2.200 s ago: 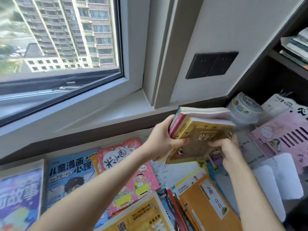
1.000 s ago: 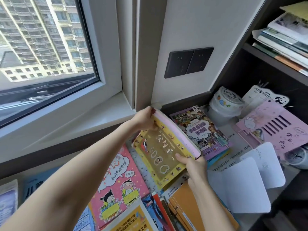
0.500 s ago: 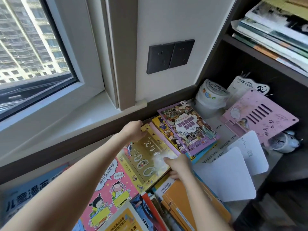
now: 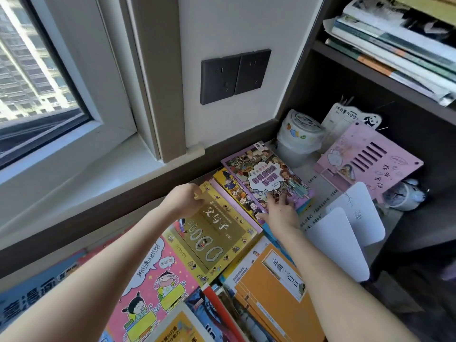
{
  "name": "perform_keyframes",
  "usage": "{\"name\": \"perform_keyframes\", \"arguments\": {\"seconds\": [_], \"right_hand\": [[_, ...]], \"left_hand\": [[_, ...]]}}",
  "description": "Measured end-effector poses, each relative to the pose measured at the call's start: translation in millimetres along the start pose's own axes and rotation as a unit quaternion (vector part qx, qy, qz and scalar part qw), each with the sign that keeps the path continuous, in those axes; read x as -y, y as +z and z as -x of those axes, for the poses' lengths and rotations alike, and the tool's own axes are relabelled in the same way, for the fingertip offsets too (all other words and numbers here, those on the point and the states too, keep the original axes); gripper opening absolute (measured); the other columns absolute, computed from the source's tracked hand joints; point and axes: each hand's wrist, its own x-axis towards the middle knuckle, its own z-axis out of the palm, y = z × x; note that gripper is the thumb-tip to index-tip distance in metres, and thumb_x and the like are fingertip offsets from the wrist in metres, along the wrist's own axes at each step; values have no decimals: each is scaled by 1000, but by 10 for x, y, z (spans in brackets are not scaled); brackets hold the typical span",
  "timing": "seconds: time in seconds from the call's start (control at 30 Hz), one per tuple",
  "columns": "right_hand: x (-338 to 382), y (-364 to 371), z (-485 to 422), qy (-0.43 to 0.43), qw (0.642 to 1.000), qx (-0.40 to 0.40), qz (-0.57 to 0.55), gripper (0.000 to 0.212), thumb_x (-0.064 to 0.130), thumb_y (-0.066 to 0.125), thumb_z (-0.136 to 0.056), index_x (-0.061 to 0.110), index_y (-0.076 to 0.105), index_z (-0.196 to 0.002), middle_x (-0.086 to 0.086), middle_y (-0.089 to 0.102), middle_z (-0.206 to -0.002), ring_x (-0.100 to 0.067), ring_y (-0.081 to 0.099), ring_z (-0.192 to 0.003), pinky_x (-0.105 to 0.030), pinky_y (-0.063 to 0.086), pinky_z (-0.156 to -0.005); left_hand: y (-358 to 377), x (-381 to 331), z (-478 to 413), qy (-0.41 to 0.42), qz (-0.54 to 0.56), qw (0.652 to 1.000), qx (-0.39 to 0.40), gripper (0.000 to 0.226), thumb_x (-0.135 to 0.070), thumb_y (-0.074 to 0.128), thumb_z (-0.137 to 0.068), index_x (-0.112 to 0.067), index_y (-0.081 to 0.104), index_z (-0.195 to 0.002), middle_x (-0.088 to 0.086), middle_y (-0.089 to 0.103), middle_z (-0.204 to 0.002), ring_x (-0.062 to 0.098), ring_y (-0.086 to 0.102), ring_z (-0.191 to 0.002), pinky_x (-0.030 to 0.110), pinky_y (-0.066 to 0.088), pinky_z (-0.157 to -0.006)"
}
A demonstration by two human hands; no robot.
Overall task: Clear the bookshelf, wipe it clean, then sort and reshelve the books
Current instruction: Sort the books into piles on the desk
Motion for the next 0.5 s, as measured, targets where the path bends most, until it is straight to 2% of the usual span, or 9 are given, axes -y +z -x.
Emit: {"name": "perform_keyframes", "arguments": {"seconds": [0.07,0.13,0.17,0.23,0.3,0.37,0.43,0.47,0.5], "right_hand": [[-24,-25,1,-10,999,8,34,63,39,40,-101,19,10,-153,-29,12,-155,-47,24,-139,-44,47,-97],[-27,-32,28,-21,997,-2,72,55,16,34,-103,12,9,-152,-39,18,-149,-51,33,-133,-47,45,-98],[-33,-43,40,-26,996,-28,84,52,8,32,-101,7,12,-149,-41,27,-143,-50,41,-128,-46,48,-96],[-33,-134,84,-32,990,-113,84,38,1,34,-100,0,25,-137,-33,52,-127,-38,60,-111,-38,55,-79],[-16,-273,158,-13,986,-165,39,29,-1,35,-99,1,35,-128,-22,62,-114,-32,65,-99,-35,47,-65],[-11,-412,223,32,979,-203,-17,30,-3,36,-97,2,41,-126,-20,63,-113,-33,64,-99,-34,39,-63],[-14,-533,334,75,962,-244,-95,30,-4,40,-95,2,45,-124,-21,62,-115,-36,62,-101,-34,36,-64],[-17,-588,408,97,949,-265,-139,30,-4,41,-95,3,47,-123,-22,62,-115,-38,62,-101,-34,35,-65],[-8,-637,499,114,935,-287,-177,30,-5,41,-94,3,48,-122,-22,62,-115,-39,61,-101,-34,34,-65]], "left_hand": [[-14,4,42,1,5,1000,2,36,-23,54,-95,-10,58,-128,8,59,-130,23,57,-117,30,46,-94],[-41,12,89,2,14,1000,3,34,-20,53,-96,-9,59,-127,8,59,-130,23,57,-118,31,45,-95],[-63,14,118,2,20,1000,2,33,-18,52,-96,-9,59,-126,8,60,-130,23,57,-117,31,45,-96],[-122,19,176,0,33,999,-2,30,-14,51,-96,-8,62,-122,8,62,-127,23,58,-115,31,45,-95],[-165,38,260,-13,63,998,-4,28,-9,49,-95,-7,66,-116,8,65,-119,25,60,-108,33,48,-92],[-194,56,332,-30,110,993,-7,26,-4,47,-92,-7,70,-104,9,65,-101,25,61,-91,34,50,-80],[-232,73,405,-52,168,984,-12,20,-7,48,-92,-15,66,-94,7,61,-87,23,54,-71,30,47,-64],[-255,79,442,-62,205,977,-12,16,-12,50,-95,-18,65,-97,5,63,-87,21,55,-69,28,49,-63],[-285,94,490,-70,249,966,-14,14,-18,53,-96,-16,65,-103,4,66,-91,19,60,-75,30,54,-69]]}}
